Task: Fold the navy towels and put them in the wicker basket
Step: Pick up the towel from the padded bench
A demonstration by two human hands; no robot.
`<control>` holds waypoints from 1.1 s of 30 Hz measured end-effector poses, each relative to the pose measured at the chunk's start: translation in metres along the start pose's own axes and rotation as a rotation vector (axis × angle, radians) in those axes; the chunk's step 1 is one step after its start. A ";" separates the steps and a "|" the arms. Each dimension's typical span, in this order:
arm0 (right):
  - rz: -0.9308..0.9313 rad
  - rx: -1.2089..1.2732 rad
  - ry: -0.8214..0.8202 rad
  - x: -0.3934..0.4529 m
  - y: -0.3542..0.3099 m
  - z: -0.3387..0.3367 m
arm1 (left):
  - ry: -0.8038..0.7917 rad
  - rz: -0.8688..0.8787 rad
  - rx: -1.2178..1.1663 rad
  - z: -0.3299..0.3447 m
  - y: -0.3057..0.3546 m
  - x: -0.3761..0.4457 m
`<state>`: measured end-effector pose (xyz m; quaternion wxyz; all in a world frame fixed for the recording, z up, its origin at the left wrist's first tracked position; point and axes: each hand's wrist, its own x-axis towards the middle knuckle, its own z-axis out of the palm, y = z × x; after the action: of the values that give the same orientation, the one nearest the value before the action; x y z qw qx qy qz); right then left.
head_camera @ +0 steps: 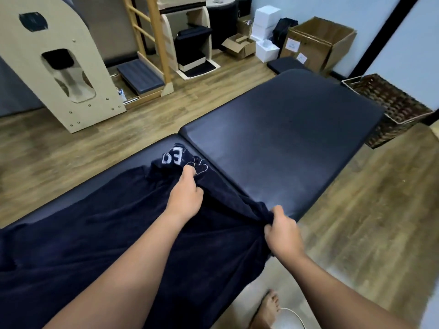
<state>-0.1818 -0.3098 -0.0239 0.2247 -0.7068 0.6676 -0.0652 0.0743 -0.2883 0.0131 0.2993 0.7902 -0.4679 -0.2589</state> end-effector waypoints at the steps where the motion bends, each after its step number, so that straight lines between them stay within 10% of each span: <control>1: -0.025 0.018 0.003 0.006 0.009 -0.007 | 0.015 0.011 -0.005 0.010 0.013 0.005; 33: -0.093 -0.020 0.003 0.371 0.227 -0.213 | -0.007 0.123 0.084 0.292 0.275 0.325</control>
<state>-0.4357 -0.7217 -0.0037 0.2134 -0.7392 0.6349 -0.0699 -0.1482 -0.7513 -0.0329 0.2794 0.7710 -0.5270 -0.2229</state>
